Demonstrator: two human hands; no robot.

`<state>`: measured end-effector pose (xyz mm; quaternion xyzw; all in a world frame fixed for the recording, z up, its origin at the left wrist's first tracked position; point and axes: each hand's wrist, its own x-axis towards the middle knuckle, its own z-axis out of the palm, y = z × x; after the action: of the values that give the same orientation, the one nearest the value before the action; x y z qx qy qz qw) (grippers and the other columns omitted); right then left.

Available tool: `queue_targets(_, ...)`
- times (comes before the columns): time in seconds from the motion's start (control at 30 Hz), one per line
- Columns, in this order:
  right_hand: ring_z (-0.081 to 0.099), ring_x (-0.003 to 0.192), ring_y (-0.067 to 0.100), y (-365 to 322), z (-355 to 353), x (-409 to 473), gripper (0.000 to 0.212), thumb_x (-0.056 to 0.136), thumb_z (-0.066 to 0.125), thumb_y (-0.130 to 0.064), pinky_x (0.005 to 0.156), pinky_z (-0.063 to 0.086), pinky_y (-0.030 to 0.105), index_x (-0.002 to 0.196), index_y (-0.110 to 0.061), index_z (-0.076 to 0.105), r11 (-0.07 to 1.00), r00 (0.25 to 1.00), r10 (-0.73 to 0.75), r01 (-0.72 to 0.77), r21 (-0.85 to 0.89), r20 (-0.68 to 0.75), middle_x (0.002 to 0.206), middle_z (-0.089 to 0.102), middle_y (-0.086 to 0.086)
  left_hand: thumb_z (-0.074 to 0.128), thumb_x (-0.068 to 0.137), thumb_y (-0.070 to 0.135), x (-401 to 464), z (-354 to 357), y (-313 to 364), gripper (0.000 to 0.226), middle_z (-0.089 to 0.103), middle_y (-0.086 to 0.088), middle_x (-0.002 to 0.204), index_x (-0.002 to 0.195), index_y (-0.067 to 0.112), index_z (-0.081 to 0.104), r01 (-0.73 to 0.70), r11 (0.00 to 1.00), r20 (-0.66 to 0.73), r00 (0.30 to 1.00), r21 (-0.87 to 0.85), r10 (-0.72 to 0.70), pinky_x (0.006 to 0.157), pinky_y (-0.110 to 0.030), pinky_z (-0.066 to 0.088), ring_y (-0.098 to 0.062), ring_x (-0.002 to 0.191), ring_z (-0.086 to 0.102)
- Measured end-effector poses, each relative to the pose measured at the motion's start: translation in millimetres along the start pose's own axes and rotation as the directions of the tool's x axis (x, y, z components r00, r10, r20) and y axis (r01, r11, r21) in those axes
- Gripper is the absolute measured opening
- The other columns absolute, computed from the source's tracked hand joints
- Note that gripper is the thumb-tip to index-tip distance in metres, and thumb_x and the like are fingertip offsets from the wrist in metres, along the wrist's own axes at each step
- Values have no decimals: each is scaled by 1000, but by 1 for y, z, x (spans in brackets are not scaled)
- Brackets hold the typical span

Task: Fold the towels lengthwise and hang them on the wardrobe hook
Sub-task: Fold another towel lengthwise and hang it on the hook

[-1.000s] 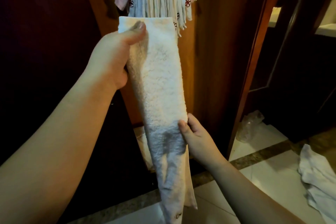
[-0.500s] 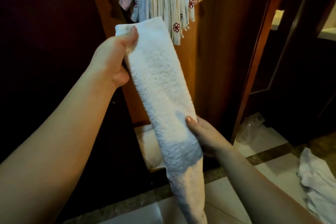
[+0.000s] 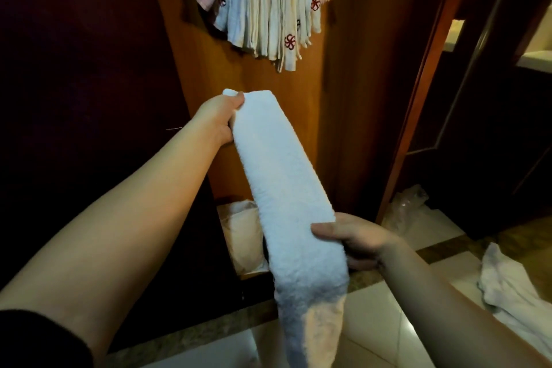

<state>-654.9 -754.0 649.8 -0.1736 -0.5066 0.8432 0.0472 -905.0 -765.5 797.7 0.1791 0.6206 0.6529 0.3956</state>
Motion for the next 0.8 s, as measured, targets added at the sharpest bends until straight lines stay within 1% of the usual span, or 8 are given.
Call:
queue_targets(0.1,69,107,29,1,4,-5,58,59,95,-18,87,57,37,111,-4,75,995,998,32,-36,88,49,117,70,18,65,96,16,19,2,-14,33,66,-14,111,121,5,48,63,998,-10,998,-10,-63,70,-45,56,-26,88,68)
queue_targets(0.2,74,92,24,2,5,-12,52,68,86,-9,77,59,32,115,4,68,996,995,68,-73,60,74,103,75,17,65,95,17,40,2,-32,32,67,-12,113,123,6,51,109,994,-46,993,-4,-109,82,-44,56,-26,91,68)
queue_targets(0.33,62,119,31,6,3,-12,67,67,90,-17,104,45,47,128,-5,62,997,993,75,-73,-30,93,127,66,16,65,96,16,57,0,-49,19,59,-9,86,87,6,50,138,990,-83,987,0,-138,93,-41,54,-24,92,63)
queue_targets(0.47,70,106,23,-5,11,-8,54,59,95,-32,91,55,36,107,-14,78,999,999,-25,27,-45,29,112,74,10,54,102,14,58,-1,-65,11,63,-11,98,109,7,50,149,986,-43,988,69,-146,87,-38,55,-25,89,66)
queue_targets(0.57,71,101,25,-24,23,-4,63,51,98,-39,91,56,39,104,-12,79,994,994,-109,109,-30,-28,110,74,13,42,107,22,63,-11,-83,22,61,-9,93,98,5,52,174,974,26,983,144,-180,62,-31,47,-20,72,57)
queue_targets(0.67,72,97,27,-52,33,0,64,50,98,-35,84,59,38,104,-8,78,976,975,-219,219,1,-39,108,74,16,43,105,40,80,-27,-103,43,69,-13,109,128,5,54,272,956,168,943,113,-288,61,-38,59,-28,88,67)
queue_targets(0.73,73,97,26,-72,39,-2,59,55,95,-34,82,59,37,105,-8,78,965,965,-262,262,-20,-27,107,74,16,51,98,51,110,-41,-123,54,69,-18,111,128,6,54,298,942,191,927,153,-324,75,-43,61,-31,97,68)
queue_targets(0.8,72,101,28,-92,42,-4,50,67,88,-30,86,58,38,109,-6,75,954,953,-298,295,-53,-50,110,73,17,62,86,54,121,-48,-132,68,59,-19,129,133,6,52,299,928,195,919,221,-342,104,-50,46,-36,117,58)
